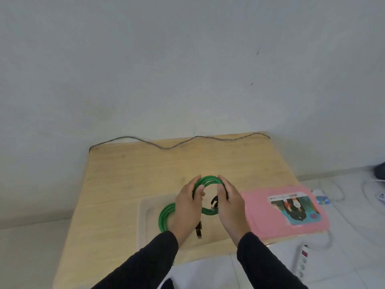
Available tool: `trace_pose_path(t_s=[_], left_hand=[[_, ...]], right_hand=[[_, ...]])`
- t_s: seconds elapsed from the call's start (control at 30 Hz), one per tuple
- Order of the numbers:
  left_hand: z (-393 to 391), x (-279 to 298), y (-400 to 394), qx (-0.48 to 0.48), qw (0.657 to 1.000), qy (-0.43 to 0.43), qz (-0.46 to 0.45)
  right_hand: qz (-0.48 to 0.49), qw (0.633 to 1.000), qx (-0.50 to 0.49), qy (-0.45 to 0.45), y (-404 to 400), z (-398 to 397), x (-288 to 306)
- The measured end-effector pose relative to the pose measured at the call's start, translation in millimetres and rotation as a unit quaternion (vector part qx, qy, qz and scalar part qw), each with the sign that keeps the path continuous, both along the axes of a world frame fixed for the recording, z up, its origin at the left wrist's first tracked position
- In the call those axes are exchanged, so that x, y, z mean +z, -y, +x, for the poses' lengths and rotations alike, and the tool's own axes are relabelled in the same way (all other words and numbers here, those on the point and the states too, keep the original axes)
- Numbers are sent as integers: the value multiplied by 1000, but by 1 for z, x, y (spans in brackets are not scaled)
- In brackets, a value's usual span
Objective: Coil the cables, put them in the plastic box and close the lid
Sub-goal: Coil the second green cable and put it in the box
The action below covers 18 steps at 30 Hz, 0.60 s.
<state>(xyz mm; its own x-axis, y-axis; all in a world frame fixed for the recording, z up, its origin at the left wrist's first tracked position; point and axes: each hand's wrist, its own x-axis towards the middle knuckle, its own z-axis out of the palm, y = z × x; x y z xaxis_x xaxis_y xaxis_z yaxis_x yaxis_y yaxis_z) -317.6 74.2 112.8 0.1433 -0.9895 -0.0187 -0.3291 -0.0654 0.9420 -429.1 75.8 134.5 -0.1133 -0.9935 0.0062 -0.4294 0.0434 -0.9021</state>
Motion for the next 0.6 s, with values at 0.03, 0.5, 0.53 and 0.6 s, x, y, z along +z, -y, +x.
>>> trace_pose_path(t_s=[0.03, 0.5, 0.53, 0.6], left_hand=[[-2, -7, -5, -11, 1000, 12, 18], [-12, -48, 0, -2, 989, 46, 144], [-11, -49, 2, -3, 989, 49, 142], [-12, -53, 3, -4, 989, 51, 137]], right_hand=[[30, 1000, 9, 0, -3, -5, -5], [162, 984, 45, -56, -1, -24, -52], [159, 985, 46, -57, -1, -24, -54], [158, 984, 48, -64, 0, -24, -57]])
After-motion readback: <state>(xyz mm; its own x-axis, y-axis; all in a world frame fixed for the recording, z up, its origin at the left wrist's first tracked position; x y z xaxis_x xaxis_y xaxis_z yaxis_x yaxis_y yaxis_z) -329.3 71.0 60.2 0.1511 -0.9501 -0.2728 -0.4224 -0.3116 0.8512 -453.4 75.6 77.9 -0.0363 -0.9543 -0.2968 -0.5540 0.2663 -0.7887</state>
